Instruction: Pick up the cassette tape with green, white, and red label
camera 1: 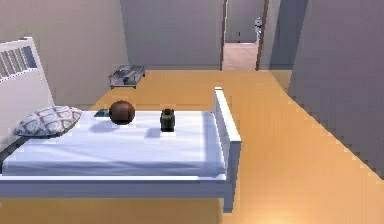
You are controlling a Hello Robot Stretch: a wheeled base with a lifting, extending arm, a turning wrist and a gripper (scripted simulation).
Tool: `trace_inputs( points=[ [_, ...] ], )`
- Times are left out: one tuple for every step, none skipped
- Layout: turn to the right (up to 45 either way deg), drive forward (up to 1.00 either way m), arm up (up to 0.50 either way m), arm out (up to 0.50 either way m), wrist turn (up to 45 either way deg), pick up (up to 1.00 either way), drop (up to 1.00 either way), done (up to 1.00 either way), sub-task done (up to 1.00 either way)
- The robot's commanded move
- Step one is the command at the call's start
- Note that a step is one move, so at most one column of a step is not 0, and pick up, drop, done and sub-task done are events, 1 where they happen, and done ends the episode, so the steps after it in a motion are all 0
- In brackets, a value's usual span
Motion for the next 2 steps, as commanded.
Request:
trace_inputs(
  points=[
    [0.0,0.0,0.5,0.0,0.0,0.0,0.0,0.0,0.0],
    [0.0,0.0,0.34,0.0,0.0,0.0,0.0,0.0,0.0]
  ],
)
